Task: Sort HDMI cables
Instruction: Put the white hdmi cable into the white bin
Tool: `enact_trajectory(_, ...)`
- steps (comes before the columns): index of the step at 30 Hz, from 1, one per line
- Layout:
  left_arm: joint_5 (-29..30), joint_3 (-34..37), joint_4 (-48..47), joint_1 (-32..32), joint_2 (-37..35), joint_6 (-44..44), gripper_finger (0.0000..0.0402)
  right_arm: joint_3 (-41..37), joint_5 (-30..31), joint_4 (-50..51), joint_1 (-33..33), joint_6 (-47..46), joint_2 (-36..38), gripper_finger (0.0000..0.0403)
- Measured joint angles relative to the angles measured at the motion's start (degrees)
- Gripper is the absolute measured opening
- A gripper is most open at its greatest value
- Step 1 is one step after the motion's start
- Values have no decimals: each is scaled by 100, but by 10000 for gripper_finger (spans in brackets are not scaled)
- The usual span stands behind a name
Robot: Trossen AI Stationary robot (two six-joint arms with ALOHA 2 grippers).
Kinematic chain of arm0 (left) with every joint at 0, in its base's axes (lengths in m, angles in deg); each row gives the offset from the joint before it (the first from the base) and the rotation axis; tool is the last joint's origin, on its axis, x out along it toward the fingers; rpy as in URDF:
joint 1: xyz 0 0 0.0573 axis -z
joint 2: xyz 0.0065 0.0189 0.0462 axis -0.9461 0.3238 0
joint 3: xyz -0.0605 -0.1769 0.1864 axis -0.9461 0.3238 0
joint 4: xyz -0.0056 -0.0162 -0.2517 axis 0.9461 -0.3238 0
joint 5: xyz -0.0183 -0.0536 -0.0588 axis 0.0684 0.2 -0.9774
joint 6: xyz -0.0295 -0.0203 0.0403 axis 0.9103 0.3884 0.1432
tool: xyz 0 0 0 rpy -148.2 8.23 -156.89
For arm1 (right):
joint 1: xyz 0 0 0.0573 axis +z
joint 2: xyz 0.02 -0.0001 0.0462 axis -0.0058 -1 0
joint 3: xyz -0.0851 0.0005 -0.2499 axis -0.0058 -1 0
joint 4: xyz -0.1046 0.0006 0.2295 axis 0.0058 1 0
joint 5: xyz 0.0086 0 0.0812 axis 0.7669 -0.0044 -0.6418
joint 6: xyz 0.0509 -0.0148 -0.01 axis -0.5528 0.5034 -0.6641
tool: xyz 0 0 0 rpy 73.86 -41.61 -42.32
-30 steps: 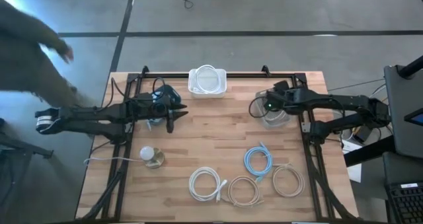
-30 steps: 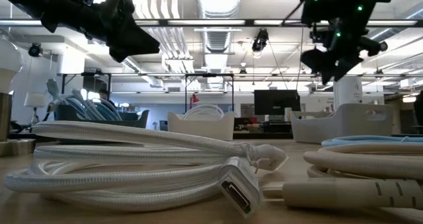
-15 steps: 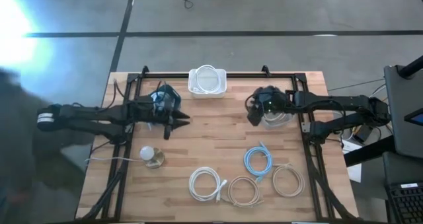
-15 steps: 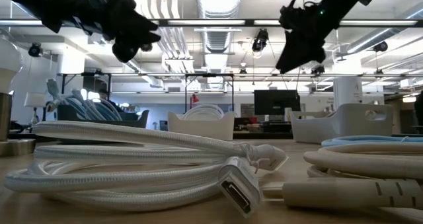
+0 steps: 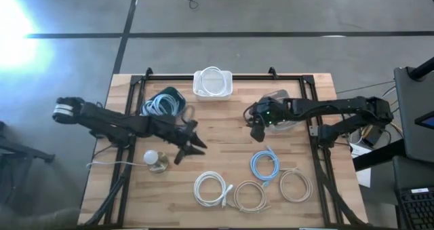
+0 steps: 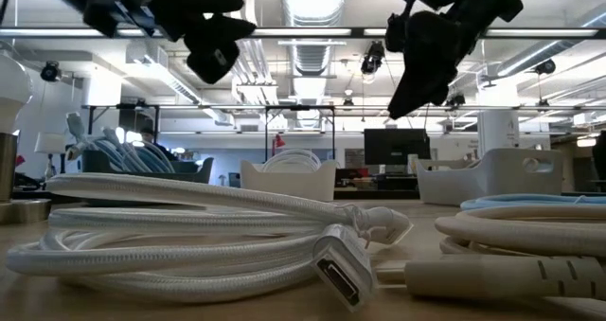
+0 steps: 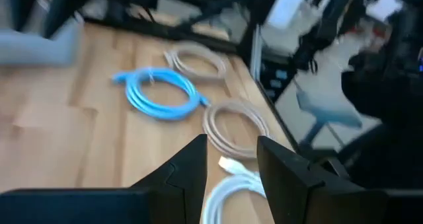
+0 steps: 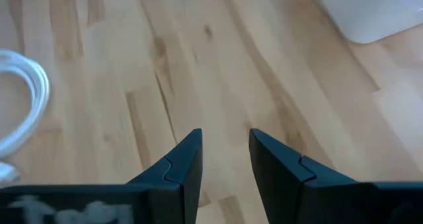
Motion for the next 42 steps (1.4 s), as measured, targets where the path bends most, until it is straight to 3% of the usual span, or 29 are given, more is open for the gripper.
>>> enact_trajectory(9,79,-1739,-2431,269,1482,-455,136,9,2,6,340,175,-343,125)
enact_trajectory(18,-233,-2543,-3455,284,2715,-337,136,9,29,101,413,392,-210,115)
enact_trajectory(27,-949,-2577,-3480,388,3482,212,136,7,34,320,414,721,-182,113)
enact_trajectory(42,-1081,-2530,-3375,433,3690,-61,135,7,30,309,412,1102,-178,107)
